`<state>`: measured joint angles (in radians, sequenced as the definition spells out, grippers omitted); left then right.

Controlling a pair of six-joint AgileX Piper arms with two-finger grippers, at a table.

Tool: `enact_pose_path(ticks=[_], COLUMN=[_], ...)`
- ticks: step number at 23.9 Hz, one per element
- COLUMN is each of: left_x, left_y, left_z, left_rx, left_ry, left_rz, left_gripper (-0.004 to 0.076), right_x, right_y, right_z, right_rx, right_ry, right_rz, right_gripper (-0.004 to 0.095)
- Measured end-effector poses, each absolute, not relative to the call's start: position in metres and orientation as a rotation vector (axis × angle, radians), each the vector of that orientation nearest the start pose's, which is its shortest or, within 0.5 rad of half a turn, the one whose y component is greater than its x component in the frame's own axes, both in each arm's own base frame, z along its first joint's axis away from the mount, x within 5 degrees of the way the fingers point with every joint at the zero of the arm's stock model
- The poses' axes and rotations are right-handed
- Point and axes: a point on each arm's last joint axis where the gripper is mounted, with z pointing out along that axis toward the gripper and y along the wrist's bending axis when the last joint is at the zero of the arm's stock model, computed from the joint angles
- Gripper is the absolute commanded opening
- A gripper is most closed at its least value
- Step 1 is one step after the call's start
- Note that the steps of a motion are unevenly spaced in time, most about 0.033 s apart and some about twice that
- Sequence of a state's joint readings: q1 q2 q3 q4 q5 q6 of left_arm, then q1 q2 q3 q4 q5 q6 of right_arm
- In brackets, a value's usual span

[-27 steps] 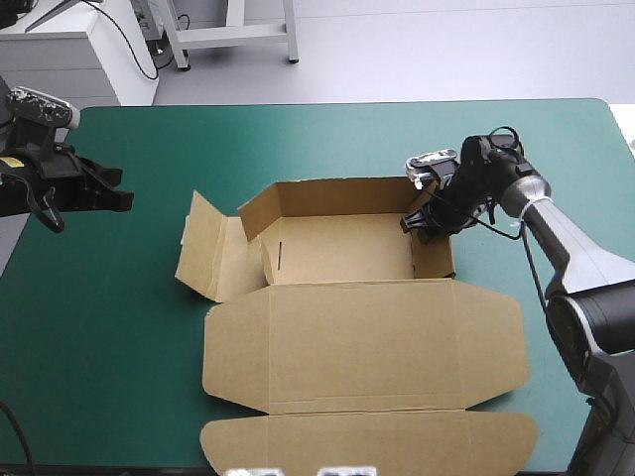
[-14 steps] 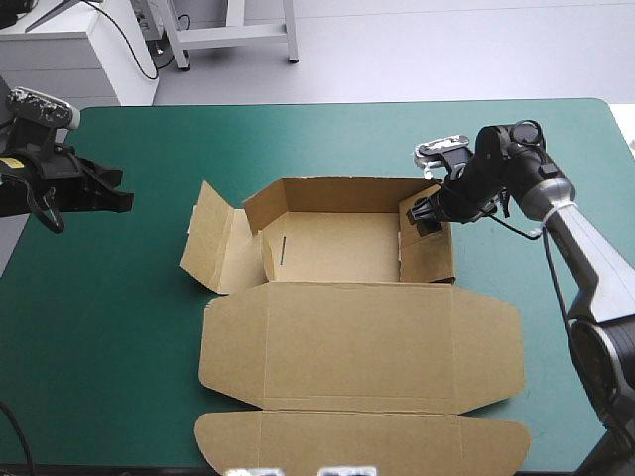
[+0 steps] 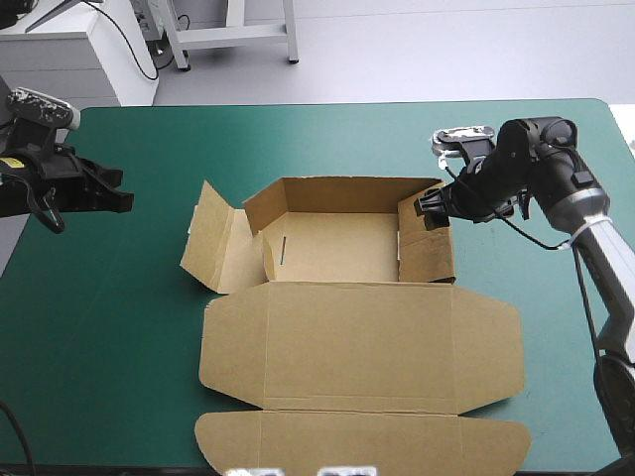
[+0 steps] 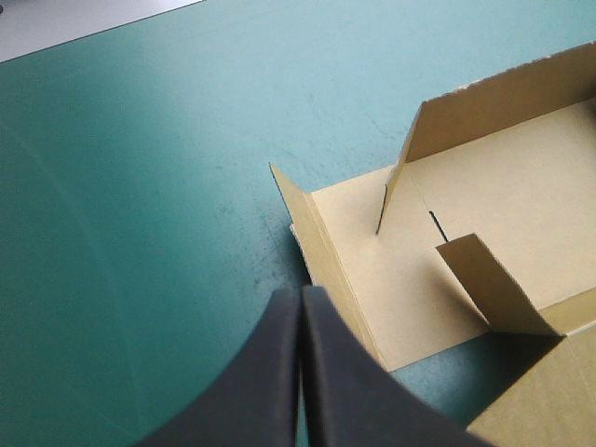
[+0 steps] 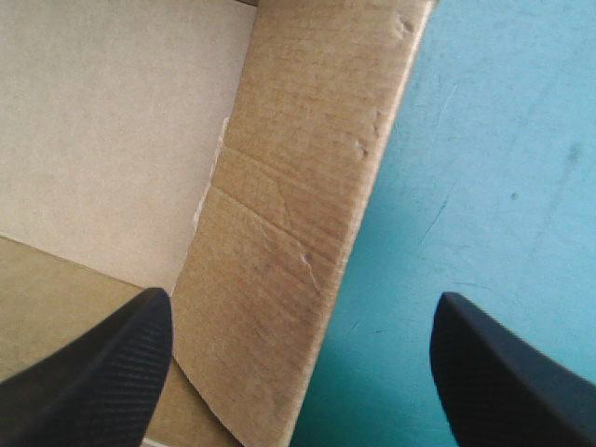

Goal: Fold the box

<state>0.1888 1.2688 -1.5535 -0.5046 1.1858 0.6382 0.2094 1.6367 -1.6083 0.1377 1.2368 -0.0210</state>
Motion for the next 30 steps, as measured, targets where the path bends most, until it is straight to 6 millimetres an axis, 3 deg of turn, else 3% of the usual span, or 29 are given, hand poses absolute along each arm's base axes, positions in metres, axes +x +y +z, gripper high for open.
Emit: enact_pose_path(ticks=[9, 14, 17, 21, 27, 30], left_x=[0.24, 0.24, 0.24, 0.24, 0.24, 0.24], left_y=[0.004, 0.004, 0.004, 0.004, 0.004, 0.004], left_z=[0.459, 0.459, 0.459, 0.459, 0.459, 0.459], left_rx=[0.495, 0.495, 0.495, 0.495, 0.495, 0.495], left_ry=[2.194, 2.194, 2.194, 2.194, 2.194, 2.194], left_rz=[-0.216, -0.217, -0.217, -0.217, -0.217, -0.217], left_gripper=[-0.0009, -0.0009, -0.0009, -0.0009, -0.0009, -0.0009], right_x=[0.336, 0.347, 0.36, 0.369, 0.37, 0.37], right_y=[0.084, 0.086, 0.089, 0.09, 0.09, 0.09], right_z=[0.354, 0.331, 0.306, 0.286, 0.284, 0.284], right_rx=[-0.114, -0.104, -0.1, -0.099, -0.141, -0.15], right_ry=[2.734, 2.826, 2.897, 2.95, 2.951, 2.946], right_rz=[0.283, 0.271, 0.257, 0.241, 0.234, 0.223], right_gripper=[0.0693, 0.0692, 0.0648, 0.0477, 0.0002, -0.0018])
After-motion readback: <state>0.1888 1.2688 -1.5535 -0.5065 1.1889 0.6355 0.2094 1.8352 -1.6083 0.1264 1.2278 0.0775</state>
